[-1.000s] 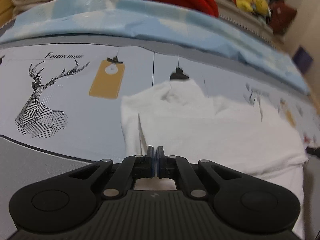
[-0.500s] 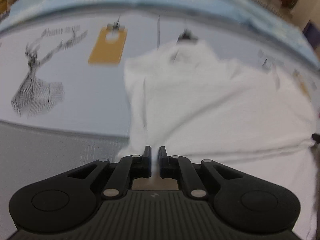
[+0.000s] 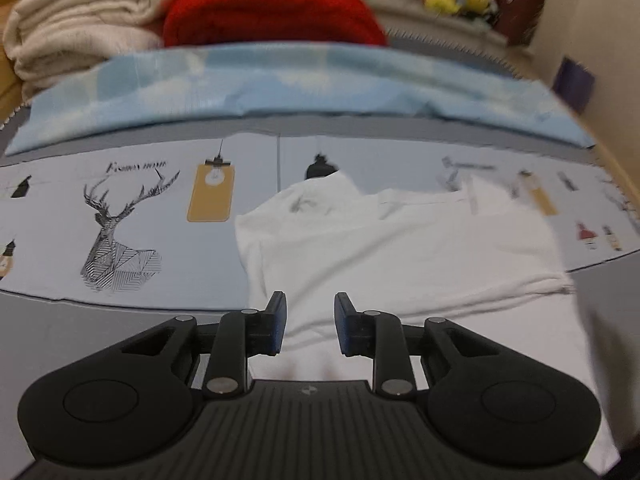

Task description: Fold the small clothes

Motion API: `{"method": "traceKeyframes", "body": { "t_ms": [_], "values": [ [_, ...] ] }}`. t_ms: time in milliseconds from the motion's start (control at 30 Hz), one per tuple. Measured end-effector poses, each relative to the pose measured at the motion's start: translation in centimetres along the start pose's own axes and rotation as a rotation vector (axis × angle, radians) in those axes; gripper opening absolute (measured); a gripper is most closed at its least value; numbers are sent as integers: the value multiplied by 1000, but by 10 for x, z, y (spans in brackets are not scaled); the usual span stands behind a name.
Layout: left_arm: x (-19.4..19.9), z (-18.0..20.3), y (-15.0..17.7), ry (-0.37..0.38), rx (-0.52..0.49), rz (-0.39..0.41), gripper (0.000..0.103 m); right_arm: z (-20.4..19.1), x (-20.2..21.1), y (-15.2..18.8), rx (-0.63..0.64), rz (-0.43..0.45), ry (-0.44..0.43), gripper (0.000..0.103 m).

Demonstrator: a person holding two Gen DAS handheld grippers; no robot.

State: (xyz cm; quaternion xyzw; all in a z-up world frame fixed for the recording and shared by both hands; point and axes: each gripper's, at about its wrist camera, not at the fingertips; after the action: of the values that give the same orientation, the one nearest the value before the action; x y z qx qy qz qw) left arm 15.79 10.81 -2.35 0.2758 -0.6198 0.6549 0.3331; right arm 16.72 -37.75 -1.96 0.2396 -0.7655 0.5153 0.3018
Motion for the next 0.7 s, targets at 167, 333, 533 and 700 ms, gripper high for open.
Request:
{"method": "traceKeyframes", "body": {
  "t_ms": [167, 333, 533, 700],
  "values": [
    [56, 10, 73, 3, 18, 83, 29, 14, 63, 54, 55, 50, -49, 41],
    [62, 18, 164, -89, -47, 28, 29, 40, 63, 135, 57, -44, 33, 36],
    [65, -11, 198, -149, 147, -82, 28, 78, 55, 176, 6, -84, 91, 23],
    [86, -20, 202, -130, 174, -8, 28, 94, 49, 188, -117, -120, 108, 23]
  ]
}}
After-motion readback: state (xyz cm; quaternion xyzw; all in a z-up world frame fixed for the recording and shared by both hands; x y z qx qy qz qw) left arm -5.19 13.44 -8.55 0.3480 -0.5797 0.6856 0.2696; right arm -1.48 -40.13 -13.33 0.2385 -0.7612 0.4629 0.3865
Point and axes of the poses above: each gripper's, at about its wrist camera, not at the fingertips, and x roughly against the way its jaws point, z to its right, y to its underside, and after that the axes turned 2 degrees about y, right-handed
